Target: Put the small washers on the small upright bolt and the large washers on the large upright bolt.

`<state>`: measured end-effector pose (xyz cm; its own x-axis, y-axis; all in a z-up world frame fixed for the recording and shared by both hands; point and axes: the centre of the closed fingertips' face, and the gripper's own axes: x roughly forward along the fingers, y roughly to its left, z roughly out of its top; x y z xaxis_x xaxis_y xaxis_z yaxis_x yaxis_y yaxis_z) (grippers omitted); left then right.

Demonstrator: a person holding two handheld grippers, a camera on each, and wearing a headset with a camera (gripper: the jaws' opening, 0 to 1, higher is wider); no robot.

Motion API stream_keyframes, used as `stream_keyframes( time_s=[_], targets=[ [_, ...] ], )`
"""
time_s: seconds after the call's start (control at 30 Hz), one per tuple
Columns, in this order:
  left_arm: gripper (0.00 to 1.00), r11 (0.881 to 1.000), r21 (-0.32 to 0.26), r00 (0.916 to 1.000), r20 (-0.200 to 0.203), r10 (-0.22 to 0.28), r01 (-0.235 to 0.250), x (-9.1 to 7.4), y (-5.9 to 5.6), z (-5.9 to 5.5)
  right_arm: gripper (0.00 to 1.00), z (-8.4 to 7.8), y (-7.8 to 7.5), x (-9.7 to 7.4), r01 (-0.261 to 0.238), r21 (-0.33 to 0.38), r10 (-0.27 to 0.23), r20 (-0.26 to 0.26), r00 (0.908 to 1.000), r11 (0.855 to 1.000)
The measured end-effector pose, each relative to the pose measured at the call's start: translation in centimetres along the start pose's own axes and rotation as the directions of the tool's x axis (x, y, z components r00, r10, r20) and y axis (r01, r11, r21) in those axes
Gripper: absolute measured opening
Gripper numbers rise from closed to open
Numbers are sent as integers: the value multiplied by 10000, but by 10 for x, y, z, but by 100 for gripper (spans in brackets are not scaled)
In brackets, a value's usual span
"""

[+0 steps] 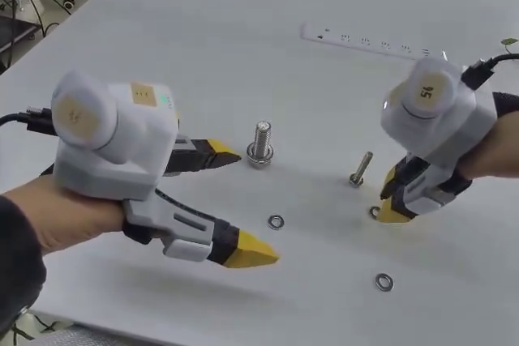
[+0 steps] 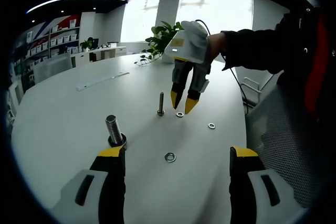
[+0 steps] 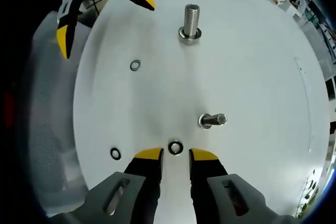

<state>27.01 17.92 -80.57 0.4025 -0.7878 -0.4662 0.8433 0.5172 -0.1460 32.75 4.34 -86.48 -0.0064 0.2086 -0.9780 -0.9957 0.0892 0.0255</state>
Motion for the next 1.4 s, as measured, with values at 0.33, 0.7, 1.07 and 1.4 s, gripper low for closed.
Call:
stream_keyframes(
  time_s=[0.33, 0.7, 1.07, 1.4],
  targets=[
    [81, 10000, 35, 10000, -2, 20, -20, 0, -1, 1, 20, -3, -2, 5, 178, 120, -179, 91, 9998, 9998],
    [81, 10000, 25, 10000, -34, 7, -7, 2, -1, 1, 19, -3, -3, 8, 350, -145, -349, 78, 9994, 9993],
    [81, 10000, 49, 10000, -11, -28, 28, 2, -2, 1, 16, -2, -1, 9, 412, -248, -411, 58, 9991, 9988],
    [81, 10000, 43, 10000, 4, -4, 4, 1, -2, 1, 15, -2, -2, 10, 335, -143, -335, -45, 9994, 9993]
  ],
)
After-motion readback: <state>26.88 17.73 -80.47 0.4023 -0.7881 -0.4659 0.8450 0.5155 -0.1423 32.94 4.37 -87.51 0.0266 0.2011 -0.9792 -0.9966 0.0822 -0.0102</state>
